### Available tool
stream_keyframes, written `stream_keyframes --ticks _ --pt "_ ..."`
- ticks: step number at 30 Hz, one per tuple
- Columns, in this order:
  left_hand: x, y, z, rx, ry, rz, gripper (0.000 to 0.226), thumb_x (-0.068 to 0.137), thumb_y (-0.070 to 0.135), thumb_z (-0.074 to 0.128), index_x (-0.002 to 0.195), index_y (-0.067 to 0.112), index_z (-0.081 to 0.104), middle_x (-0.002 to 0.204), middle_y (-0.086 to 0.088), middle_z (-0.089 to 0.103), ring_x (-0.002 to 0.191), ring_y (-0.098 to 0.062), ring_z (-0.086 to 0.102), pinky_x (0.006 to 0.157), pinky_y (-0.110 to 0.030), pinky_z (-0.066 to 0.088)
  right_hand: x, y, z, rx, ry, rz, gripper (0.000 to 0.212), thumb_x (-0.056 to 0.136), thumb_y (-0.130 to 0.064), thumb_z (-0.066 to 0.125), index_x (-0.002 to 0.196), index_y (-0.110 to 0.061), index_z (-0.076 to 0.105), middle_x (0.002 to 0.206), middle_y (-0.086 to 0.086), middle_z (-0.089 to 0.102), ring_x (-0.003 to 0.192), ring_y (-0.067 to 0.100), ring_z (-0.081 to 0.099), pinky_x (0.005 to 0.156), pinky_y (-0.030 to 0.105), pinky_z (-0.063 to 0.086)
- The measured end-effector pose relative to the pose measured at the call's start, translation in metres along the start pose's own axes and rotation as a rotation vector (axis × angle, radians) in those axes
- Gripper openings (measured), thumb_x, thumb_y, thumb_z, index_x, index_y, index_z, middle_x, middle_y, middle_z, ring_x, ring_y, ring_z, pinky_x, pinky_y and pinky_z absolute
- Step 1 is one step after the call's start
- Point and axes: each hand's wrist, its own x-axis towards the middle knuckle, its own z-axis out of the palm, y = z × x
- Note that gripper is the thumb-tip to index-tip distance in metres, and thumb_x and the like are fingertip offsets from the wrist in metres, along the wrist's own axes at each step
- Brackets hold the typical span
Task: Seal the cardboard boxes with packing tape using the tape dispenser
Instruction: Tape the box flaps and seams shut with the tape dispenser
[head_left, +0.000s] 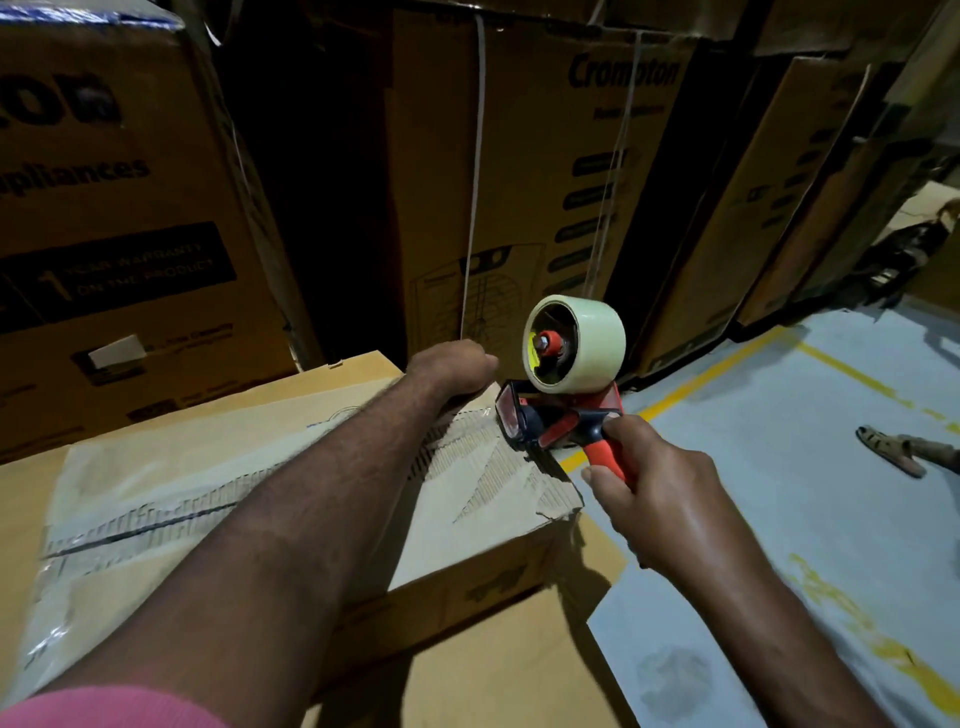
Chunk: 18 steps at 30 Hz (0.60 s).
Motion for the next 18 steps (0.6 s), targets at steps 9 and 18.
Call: stream_keyframes --ticks 9,18 --pt "-0.041 0.002 -0.004 -0.088 0.404 0.19 0.029 0.101 0.046 0.052 0.096 0.024 0.07 0.095 0.008 0.064 0.086 -0.014 0.059 0.078 -0.035 0.044 -0.026 0.01 -0.009 0.022 -0.004 0.001 0.046 0.095 -0.037 0.06 0.138 -0.04 0.044 0.098 0.004 0.063 0.062 0.017 0.061 0.053 0.033 0.056" --pt "-0.067 -0.014 0.013 -0.146 0.022 0.621 0.031 0.106 0.026 0.049 0.132 0.026 0.067 0.136 0.009 0.064 0.128 -0.011 0.049 0.112 -0.036 0.026 -0.029 0.003 -0.011 -0.017 -0.017 -0.007 0.049 0.097 -0.037 0.06 0.142 -0.036 0.042 0.097 0.005 0.06 0.068 0.017 0.061 0.057 0.032 0.055"
